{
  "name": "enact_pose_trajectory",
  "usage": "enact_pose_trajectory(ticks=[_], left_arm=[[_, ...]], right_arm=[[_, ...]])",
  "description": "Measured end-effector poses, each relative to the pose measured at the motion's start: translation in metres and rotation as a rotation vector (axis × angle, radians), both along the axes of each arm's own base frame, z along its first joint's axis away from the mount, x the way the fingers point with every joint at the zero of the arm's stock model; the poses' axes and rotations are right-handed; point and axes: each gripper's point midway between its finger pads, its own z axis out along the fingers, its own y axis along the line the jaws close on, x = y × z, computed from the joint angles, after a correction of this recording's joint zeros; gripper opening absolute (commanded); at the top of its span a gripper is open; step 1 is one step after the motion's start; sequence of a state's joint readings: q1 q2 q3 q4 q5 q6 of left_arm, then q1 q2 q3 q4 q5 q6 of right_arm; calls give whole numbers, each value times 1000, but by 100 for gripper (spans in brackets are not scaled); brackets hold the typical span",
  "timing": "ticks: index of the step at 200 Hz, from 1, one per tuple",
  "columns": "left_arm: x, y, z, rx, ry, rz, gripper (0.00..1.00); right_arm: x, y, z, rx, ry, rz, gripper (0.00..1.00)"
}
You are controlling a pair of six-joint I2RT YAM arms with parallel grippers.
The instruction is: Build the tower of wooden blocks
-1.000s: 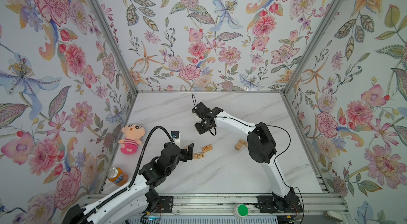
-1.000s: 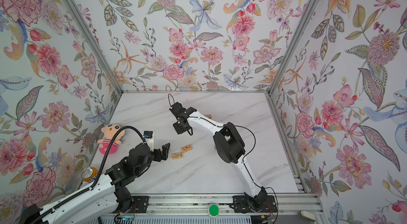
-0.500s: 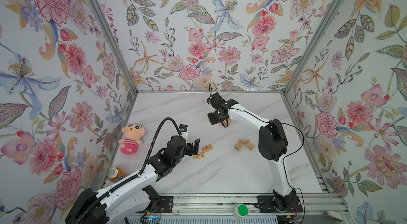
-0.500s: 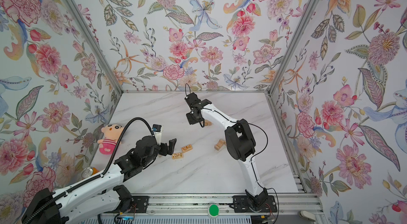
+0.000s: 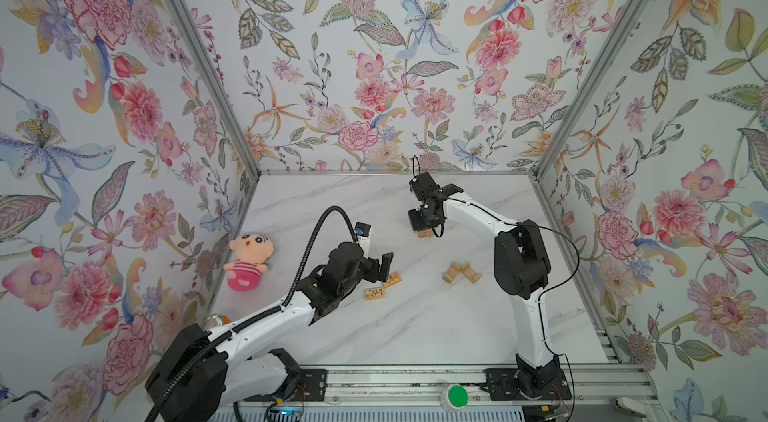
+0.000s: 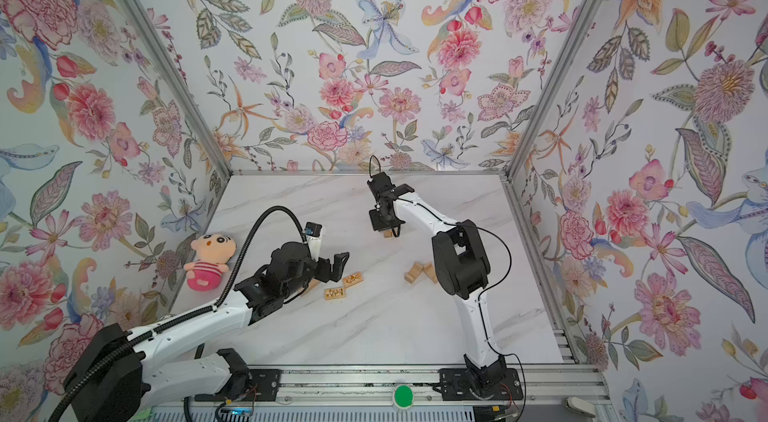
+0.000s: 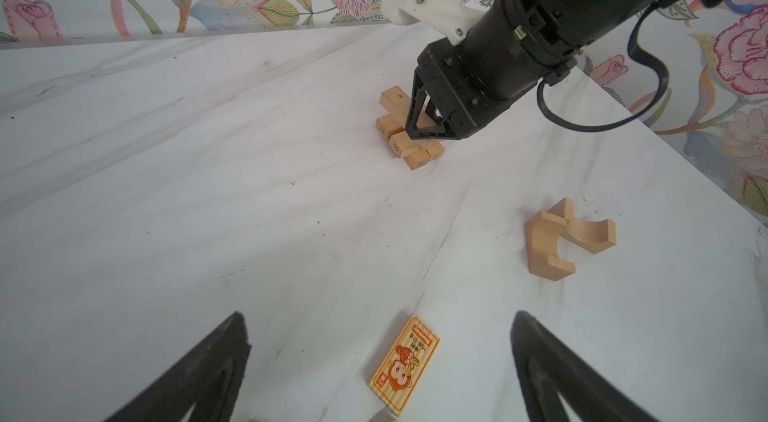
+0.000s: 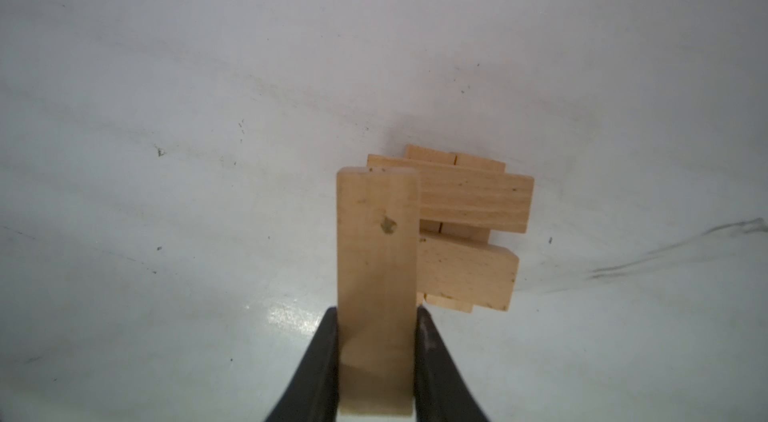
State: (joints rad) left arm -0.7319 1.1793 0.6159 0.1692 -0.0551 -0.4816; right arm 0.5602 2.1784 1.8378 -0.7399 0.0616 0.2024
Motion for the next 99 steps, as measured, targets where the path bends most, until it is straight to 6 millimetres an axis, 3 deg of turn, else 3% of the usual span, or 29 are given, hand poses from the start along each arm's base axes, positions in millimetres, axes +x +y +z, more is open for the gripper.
enact_pose_trajectory(ticks=[99], left_arm=[[2,-2,0,-4,-6,-5,99]], right_arm=[[7,-13,0,15,7,-66,28]])
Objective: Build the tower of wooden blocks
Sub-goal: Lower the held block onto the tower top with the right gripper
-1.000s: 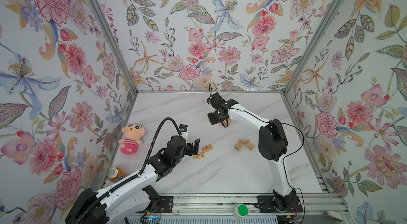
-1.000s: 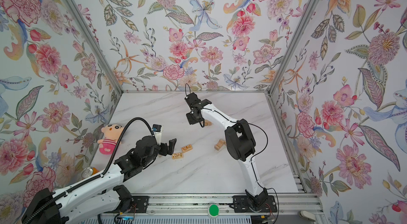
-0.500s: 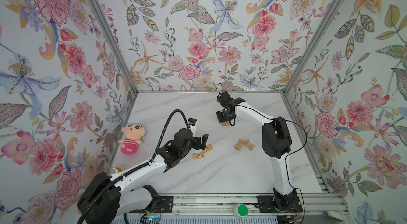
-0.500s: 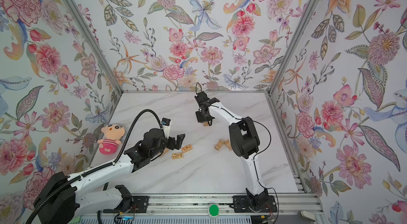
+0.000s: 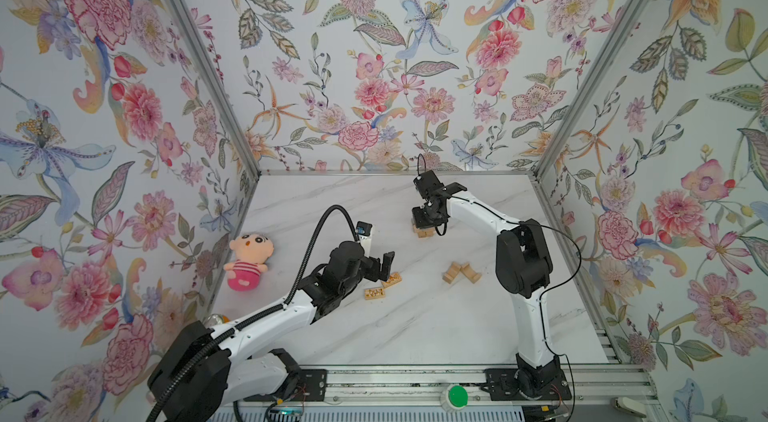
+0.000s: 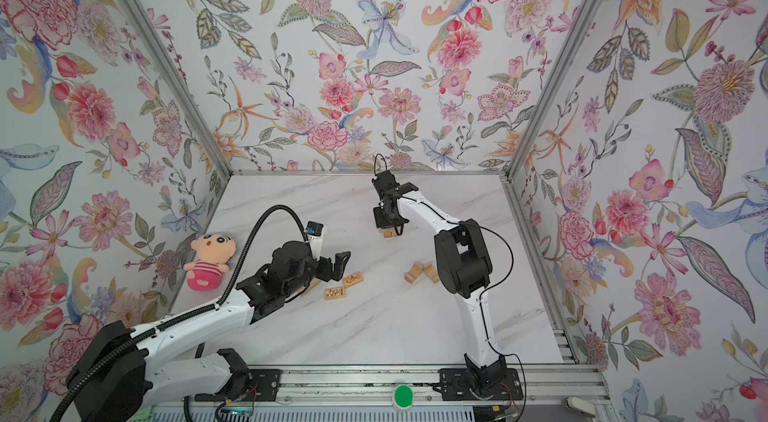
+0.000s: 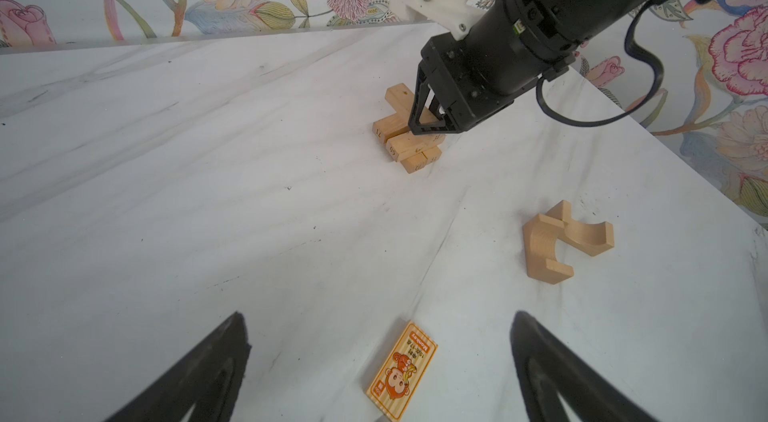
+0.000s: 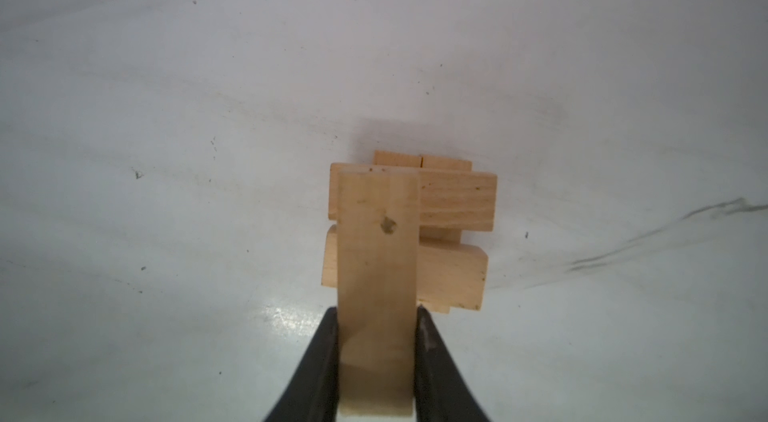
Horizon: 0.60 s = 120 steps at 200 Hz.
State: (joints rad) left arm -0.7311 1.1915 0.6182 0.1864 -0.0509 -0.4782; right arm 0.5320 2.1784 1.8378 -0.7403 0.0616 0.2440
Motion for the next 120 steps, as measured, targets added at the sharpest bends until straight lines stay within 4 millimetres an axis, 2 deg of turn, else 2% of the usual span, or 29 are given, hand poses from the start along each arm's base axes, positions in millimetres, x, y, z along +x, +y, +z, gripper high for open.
enact_pose_trajectory(ticks=[76,120], left_arm=[[2,2,0,-1,-2,8,99],[3,4,3,-6,-7,14,99]], right_arm=[[2,1,-2,7,2,-15,28],[3,1,-15,-2,24,-24,28]])
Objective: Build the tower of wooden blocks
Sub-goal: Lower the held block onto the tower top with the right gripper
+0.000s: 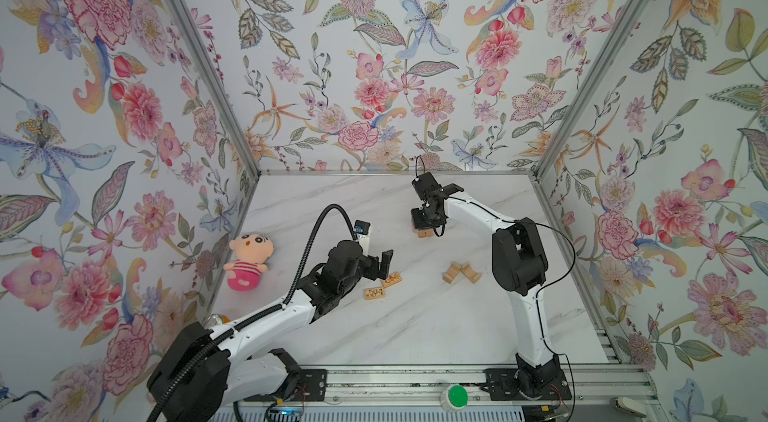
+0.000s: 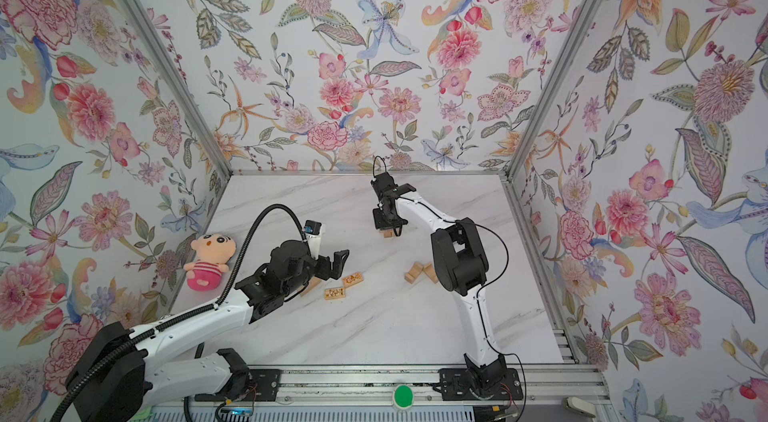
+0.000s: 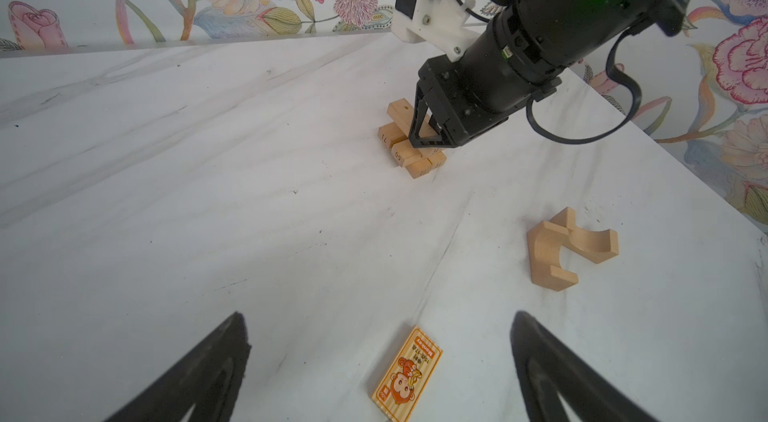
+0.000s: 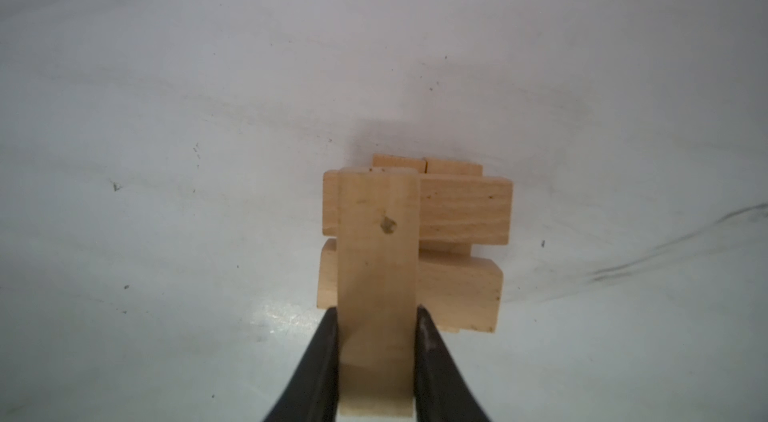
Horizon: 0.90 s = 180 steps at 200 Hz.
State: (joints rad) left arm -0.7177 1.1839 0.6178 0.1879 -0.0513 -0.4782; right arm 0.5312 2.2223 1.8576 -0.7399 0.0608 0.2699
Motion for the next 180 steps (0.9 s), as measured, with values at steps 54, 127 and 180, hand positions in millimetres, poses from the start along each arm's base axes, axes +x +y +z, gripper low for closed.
enact_pose_trajectory(ticks=[54,127,180], left_arm=[[1,3,1,-3,-3,8,99],[2,4,0,-6,4,5,99],[2,6,-1,-6,5,8,99]], right_arm=[[0,0,-4,-4,6,-1,29],[0,0,-7,-4,12,-7,29],[0,0,-8,-5,13,-7,31]])
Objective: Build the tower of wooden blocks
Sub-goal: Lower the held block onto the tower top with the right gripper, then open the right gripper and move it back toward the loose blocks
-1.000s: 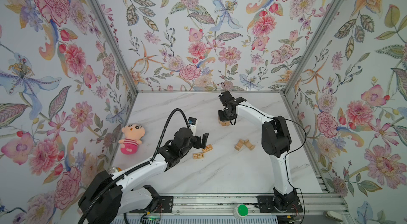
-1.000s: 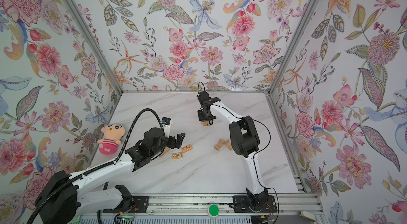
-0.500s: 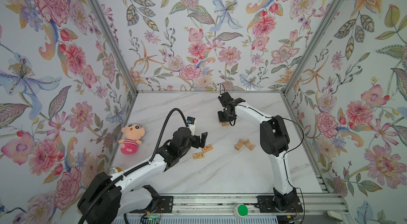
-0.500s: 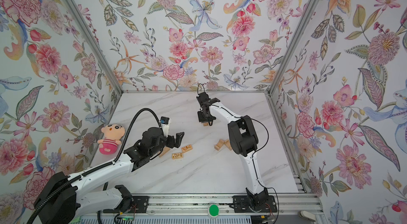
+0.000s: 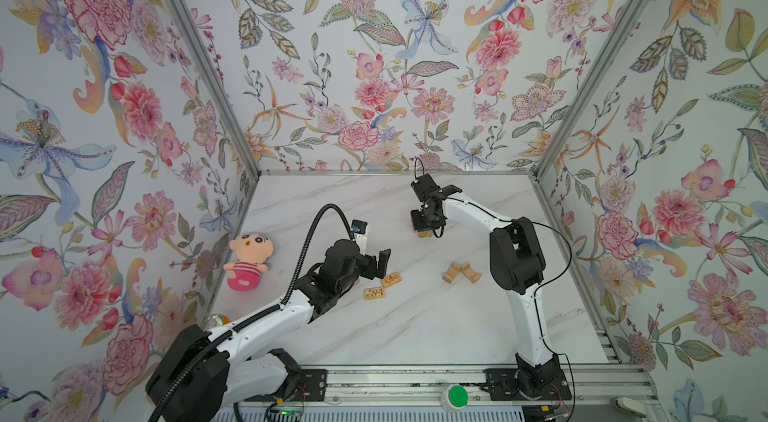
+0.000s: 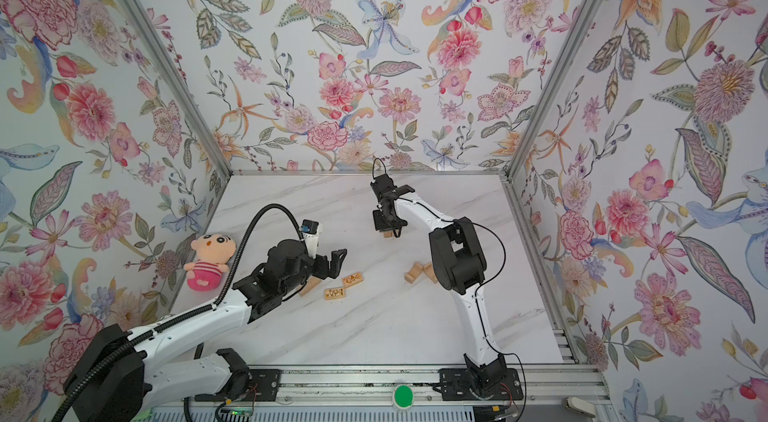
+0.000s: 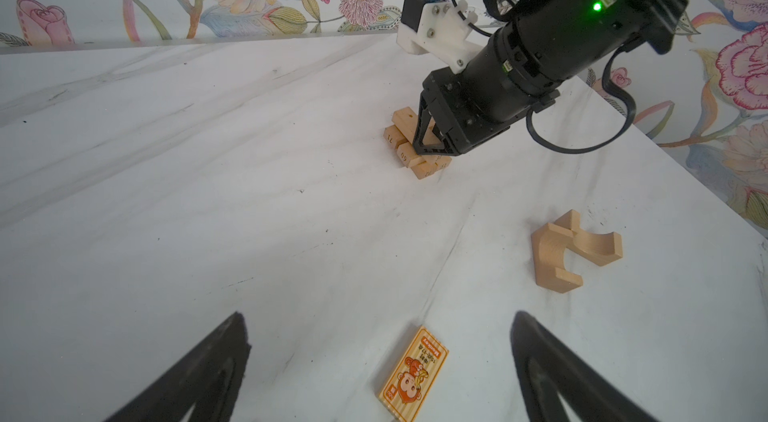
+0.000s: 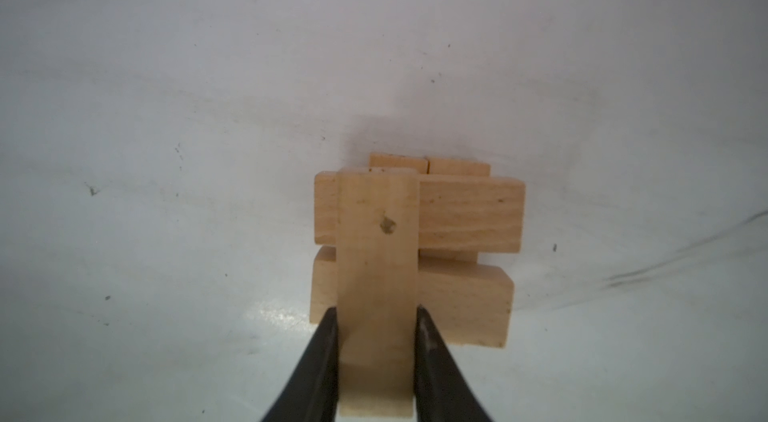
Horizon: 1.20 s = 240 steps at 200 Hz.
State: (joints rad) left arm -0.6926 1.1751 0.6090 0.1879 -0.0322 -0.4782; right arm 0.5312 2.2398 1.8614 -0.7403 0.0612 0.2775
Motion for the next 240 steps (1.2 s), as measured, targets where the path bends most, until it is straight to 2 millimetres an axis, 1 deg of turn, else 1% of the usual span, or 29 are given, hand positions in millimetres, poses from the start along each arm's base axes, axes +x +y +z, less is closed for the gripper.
enact_pose_trajectory(ticks=[102,158,175,191,240], left_arm=[[0,1,1,-2,-3,3,99],[0,3,7,-13,-16,6,99],[-1,4,10,-17,-21,7,99],[-2,5,12,-21,-26,7,99],[-13,15,14,-29,-36,12,99]], right_arm=[[1,0,0,2,0,-5,39],[1,0,1,3,-2,-5,45],[2,0,7,9,-12,-5,46],[3,0,17,19,-30,-5,47],[0,8,58,60,-99,10,48]])
